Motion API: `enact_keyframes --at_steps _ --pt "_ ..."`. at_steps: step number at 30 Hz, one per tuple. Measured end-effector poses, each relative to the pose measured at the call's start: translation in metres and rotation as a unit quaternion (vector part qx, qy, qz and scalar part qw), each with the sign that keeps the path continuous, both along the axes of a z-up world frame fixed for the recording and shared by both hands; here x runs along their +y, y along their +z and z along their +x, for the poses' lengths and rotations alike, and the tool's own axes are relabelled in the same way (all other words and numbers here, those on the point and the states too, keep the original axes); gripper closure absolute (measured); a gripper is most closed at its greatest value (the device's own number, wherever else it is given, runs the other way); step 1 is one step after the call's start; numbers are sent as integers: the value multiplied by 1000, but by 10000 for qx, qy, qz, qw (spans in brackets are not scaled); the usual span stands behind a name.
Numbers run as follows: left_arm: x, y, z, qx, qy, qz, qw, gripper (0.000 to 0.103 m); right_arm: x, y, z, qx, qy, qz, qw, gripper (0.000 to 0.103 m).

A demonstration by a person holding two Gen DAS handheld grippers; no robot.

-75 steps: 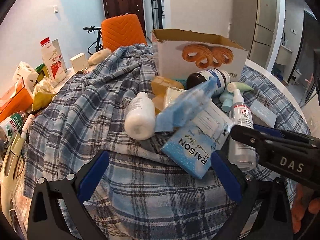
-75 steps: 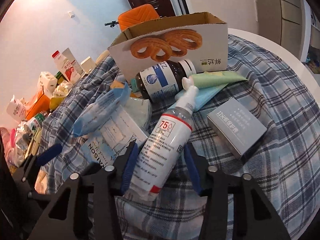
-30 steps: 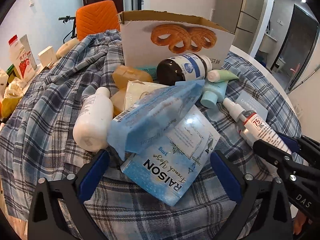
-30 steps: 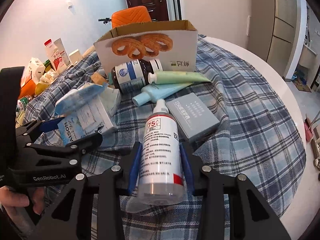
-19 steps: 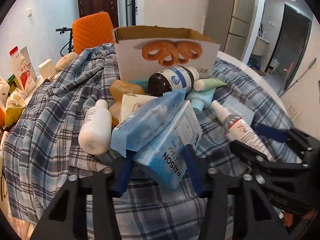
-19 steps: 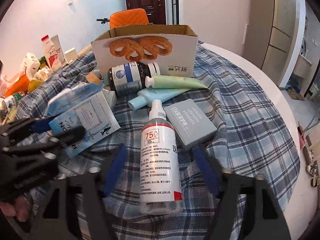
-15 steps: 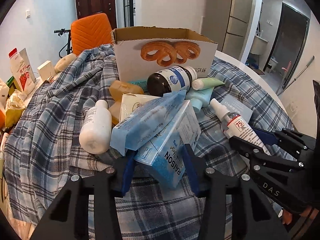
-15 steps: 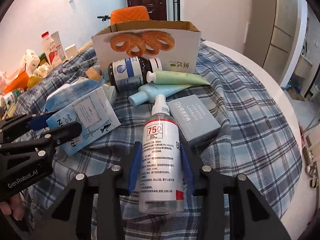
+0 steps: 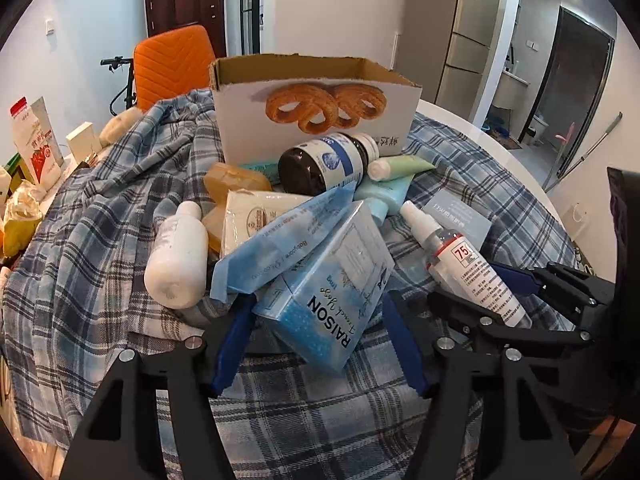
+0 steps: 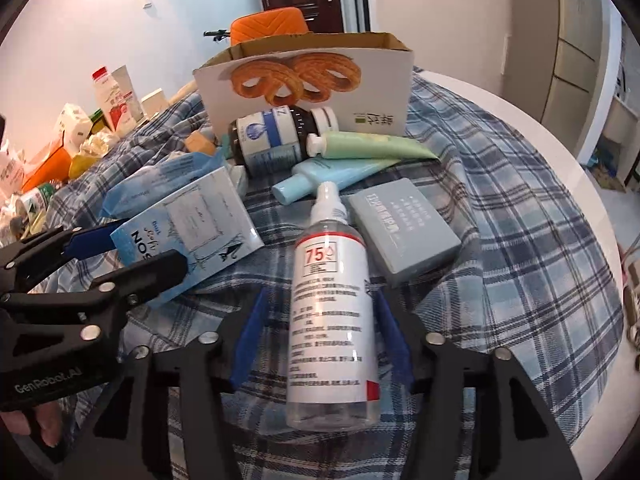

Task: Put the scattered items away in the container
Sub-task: 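Grasp the blue RAISON box with the left tool while the right tool holds the spray bottle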

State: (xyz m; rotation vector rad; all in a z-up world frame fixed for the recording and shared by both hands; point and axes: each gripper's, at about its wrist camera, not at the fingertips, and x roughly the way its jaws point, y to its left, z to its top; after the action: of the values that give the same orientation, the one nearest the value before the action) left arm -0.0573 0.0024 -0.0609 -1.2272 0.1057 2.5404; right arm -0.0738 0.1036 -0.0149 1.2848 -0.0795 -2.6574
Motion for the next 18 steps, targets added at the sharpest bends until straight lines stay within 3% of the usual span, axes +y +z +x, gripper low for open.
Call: enact_keyframes --at_steps 2,3,4,6,11,15,18 --pt "-1 3 1 64 -19 127 9999 36 3 2 1 80 -37 -91 9999 43" --pt "-2 6 3 121 -20 193 9997 43 5 3 3 140 -67 -106 9998 48" --pt "-2 8 4 160 -13 232 9996 68 4 5 4 178 -55 -79 9998 65" --pt "-3 9 4 111 -25 322 9994 68 3 5 5 178 -5 -16 9998 65" --pt "17 8 11 262 -272 -142 9992 68 -5 3 4 221 68 265 9994 65" --pt "31 0 8 82 -498 -276 9983 64 0 -5 0 75 65 59 9999 65" --pt "29 -3 4 68 -360 -185 9992 64 7 -6 -1 58 56 -173 9998 66"
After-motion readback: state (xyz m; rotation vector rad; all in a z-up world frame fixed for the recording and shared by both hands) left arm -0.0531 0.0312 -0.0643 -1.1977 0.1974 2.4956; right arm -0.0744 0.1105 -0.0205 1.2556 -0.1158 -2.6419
